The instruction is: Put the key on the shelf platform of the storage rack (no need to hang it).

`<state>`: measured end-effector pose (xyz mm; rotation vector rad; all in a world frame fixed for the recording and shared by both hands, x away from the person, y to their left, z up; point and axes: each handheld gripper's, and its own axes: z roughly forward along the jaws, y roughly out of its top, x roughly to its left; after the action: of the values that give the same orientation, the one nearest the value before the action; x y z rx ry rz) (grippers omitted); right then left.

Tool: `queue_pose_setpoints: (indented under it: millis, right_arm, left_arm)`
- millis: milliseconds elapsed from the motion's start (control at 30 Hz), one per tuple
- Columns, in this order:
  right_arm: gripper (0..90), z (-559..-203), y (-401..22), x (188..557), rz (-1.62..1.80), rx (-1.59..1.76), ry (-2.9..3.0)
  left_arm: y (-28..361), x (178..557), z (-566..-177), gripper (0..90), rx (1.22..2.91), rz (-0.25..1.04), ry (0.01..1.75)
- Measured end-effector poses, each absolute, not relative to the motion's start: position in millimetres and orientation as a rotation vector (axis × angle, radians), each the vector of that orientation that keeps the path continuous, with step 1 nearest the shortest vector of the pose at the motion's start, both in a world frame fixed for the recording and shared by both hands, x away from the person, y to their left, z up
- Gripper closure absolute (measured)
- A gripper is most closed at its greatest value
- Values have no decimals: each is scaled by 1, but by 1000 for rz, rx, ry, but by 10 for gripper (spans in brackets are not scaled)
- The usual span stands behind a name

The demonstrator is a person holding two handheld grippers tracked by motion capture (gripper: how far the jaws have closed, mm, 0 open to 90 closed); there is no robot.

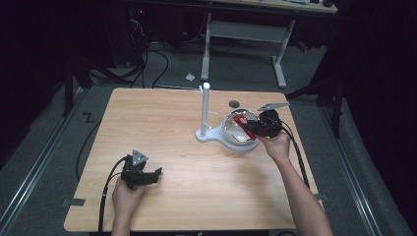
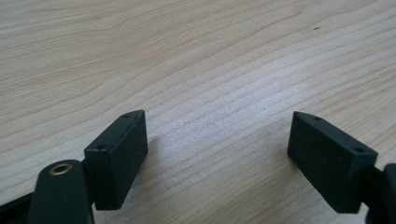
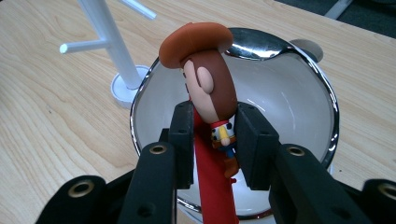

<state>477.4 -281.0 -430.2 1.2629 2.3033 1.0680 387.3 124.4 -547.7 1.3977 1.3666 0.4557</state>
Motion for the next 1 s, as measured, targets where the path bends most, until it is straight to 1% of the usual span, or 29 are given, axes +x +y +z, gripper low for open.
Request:
queue_pose_setpoints:
  millis: [467, 1000]
  right_arm:
    - [696, -441, -272, 485, 1028, 1251, 2330]
    - [687, -453, -272, 493, 983, 1324, 2332]
  left_arm:
    - [124, 387, -548, 204, 1397, 455, 1367]
    - [124, 387, -548, 204, 1398, 455, 1366]
